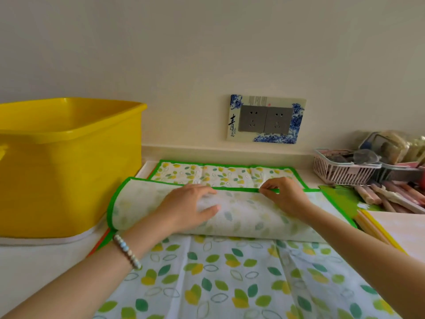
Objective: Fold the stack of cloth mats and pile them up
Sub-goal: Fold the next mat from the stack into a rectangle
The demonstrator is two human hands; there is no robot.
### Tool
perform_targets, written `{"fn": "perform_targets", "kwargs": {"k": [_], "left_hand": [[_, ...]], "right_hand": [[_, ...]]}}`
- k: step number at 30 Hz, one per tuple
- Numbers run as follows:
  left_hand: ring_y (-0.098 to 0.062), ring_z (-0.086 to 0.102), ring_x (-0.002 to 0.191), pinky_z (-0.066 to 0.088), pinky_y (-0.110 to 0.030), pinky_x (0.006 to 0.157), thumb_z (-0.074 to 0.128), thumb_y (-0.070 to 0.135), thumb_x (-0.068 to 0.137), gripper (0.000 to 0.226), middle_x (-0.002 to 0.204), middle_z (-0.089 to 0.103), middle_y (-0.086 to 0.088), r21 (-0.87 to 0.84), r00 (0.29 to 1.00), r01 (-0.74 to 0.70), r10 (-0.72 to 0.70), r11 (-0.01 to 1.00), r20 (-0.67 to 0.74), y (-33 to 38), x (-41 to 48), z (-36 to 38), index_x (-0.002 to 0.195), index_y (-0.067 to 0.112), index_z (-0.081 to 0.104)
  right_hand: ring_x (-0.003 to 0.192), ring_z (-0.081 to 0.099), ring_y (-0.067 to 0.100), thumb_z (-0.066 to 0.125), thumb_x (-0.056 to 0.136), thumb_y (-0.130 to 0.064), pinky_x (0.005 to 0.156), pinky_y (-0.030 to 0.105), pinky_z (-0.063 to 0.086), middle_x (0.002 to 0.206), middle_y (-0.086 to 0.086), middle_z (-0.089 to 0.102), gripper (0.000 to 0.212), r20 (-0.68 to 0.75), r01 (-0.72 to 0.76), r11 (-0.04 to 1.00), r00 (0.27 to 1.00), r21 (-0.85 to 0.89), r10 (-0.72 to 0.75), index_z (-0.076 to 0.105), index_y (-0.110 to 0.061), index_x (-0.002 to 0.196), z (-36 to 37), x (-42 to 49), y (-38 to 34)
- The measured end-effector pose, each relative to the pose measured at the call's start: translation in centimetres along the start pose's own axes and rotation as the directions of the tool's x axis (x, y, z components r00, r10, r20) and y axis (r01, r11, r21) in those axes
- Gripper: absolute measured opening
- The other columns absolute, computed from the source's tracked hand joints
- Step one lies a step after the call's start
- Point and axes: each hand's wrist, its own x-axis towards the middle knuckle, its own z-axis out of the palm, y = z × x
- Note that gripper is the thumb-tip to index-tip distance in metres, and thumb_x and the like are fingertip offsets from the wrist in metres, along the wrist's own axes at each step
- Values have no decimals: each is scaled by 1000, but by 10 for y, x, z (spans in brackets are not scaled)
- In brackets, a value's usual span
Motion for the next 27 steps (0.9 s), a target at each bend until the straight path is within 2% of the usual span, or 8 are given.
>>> {"fn": "perform_targets", "kwargs": {"k": [4,9,11,14,16,19,23,27], "left_hand": [[-4,37,130,27,-25,106,40,70,84,60,141,43,18,-1,991,7,-7,1000,131,-10,3,24,134,38,45],[-4,29,135,17,-23,109,36,69,87,63,148,35,18,28,986,21,-26,999,163,-19,7,45,140,36,38],[-5,23,138,12,-24,111,34,67,89,63,151,29,16,40,984,20,-27,999,174,-22,8,51,143,36,33],[-5,13,142,5,-29,115,31,64,92,61,155,19,15,20,979,25,-28,999,201,-25,9,58,146,35,27],[-5,8,143,0,-29,116,29,62,93,61,157,14,15,-2,978,32,-30,999,208,-26,8,62,147,36,23],[-4,3,144,-5,-28,115,27,59,95,61,157,10,14,0,976,44,-43,999,215,-26,8,66,149,34,18],[-4,0,144,-5,-28,116,23,57,96,62,158,7,13,24,972,53,-57,998,227,-26,10,68,150,29,12],[-3,-4,144,-6,-29,116,19,65,92,70,158,2,14,61,968,40,-54,997,246,-28,10,69,151,29,8]], "right_hand": [[88,64,13,64,87,-25,75,23,47,99,-1,72,16,14,-32,999,999,-24,32,73,-16,97,21,9,10],[90,61,14,63,88,-26,80,28,47,102,-2,69,16,13,-55,997,998,-63,56,72,-17,98,30,15,15],[96,59,18,60,89,-27,85,31,46,106,0,65,18,5,-64,993,998,-99,65,70,-18,102,30,15,12],[112,54,21,56,92,-29,97,33,40,122,1,57,26,-3,-25,991,1000,-135,24,63,-19,116,33,9,-3],[118,51,19,54,93,-30,102,32,37,130,0,53,31,19,22,996,1000,-88,-20,58,-20,122,41,1,-21],[120,49,18,48,95,-32,100,29,35,136,0,49,37,106,47,999,993,-1,-47,52,-19,129,59,-11,-50],[133,35,17,36,98,-28,108,28,23,146,1,38,43,183,45,996,983,-74,-31,41,-16,139,81,-21,-68],[142,16,12,26,100,-38,115,30,8,155,-4,22,50,196,52,990,980,-131,-26,27,-22,146,89,-28,-66]]}}
